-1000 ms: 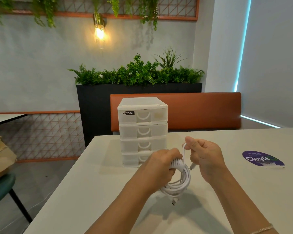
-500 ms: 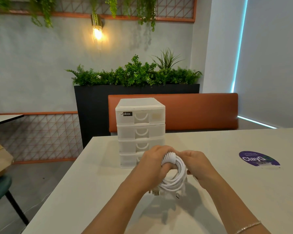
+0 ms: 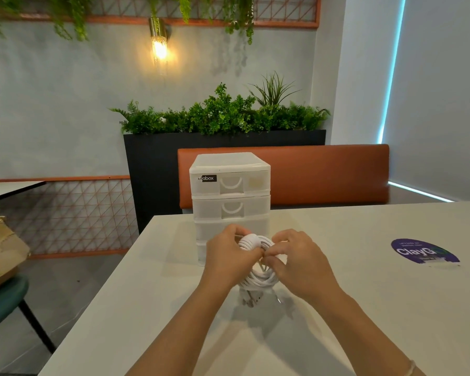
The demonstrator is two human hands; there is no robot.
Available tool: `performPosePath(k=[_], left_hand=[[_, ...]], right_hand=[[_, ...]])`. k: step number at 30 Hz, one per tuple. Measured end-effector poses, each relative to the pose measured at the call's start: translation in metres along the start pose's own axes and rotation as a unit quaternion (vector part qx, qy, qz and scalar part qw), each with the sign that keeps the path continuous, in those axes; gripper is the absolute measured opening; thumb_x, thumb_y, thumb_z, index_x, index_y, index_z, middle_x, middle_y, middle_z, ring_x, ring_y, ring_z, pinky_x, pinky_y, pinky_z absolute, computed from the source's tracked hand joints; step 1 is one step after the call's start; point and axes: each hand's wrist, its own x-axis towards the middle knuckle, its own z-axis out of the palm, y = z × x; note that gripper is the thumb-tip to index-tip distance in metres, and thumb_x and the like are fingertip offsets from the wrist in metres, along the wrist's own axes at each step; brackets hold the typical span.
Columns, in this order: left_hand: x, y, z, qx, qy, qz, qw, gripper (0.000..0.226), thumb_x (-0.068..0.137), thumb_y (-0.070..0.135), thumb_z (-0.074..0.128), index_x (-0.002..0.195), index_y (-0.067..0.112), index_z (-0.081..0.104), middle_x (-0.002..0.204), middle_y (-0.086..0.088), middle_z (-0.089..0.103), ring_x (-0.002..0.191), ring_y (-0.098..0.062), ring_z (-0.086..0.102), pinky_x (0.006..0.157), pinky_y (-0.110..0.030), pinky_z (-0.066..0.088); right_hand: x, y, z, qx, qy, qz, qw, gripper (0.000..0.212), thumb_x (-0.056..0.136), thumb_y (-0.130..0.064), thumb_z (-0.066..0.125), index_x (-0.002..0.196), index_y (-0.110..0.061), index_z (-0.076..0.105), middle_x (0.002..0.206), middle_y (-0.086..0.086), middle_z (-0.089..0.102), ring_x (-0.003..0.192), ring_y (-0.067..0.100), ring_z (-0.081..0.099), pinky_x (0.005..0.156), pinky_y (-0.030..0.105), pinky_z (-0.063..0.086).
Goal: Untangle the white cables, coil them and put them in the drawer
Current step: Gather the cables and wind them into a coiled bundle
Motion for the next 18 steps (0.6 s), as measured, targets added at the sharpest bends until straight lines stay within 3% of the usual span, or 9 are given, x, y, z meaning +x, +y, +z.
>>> performPosePath(k=[3,6,13,18], left_hand=[[0.003,-0.002,0.000,-0.092,-0.008,-0.069,0.993,0.032,0.069,0.018,0.078,0.088,0.029,0.056,0.089,0.009,0.063,0.081,-0.008,0.061,0.069,-0.024,0.052],[0.005,-0.003,0.001,-0.202,-0.030,-0.137,0.969,0.035,0.065,0.007,0.079,0.093,0.019,0.062,0.095,-0.005,0.068,0.085,-0.021,0.066,0.073,-0.031,0.055],[0.002,-0.001,0.004,-0.337,-0.099,-0.194,0.916,0.029,0.073,-0.007,0.069,0.100,-0.002,0.065,0.078,-0.013,0.068,0.061,-0.018,0.063,0.061,-0.025,0.055],[0.004,-0.003,0.002,-0.332,-0.107,-0.143,0.926,0.036,0.069,-0.011,0.072,0.096,0.011,0.064,0.092,-0.010,0.071,0.086,-0.023,0.067,0.080,-0.030,0.055]], right_hand=[[-0.001,-0.013,0.000,-0.048,0.016,0.023,0.998,0.022,0.091,-0.033,0.055,0.106,-0.031,0.071,0.132,-0.005,0.051,0.119,0.020,0.045,0.092,0.034,0.032],[-0.001,-0.019,-0.003,-0.115,-0.004,0.059,0.992,0.029,0.096,-0.039,0.043,0.119,-0.038,0.062,0.143,-0.007,0.038,0.126,0.017,0.037,0.096,0.032,0.029],[0.000,-0.023,0.001,-0.162,-0.004,0.102,0.981,0.028,0.097,-0.033,0.042,0.112,-0.028,0.065,0.108,-0.004,0.054,0.102,0.016,0.047,0.079,0.031,0.027],[0.001,-0.020,-0.001,-0.096,-0.009,0.106,0.990,0.029,0.090,-0.040,0.047,0.099,-0.022,0.068,0.118,-0.004,0.046,0.111,0.016,0.042,0.089,0.033,0.031]])
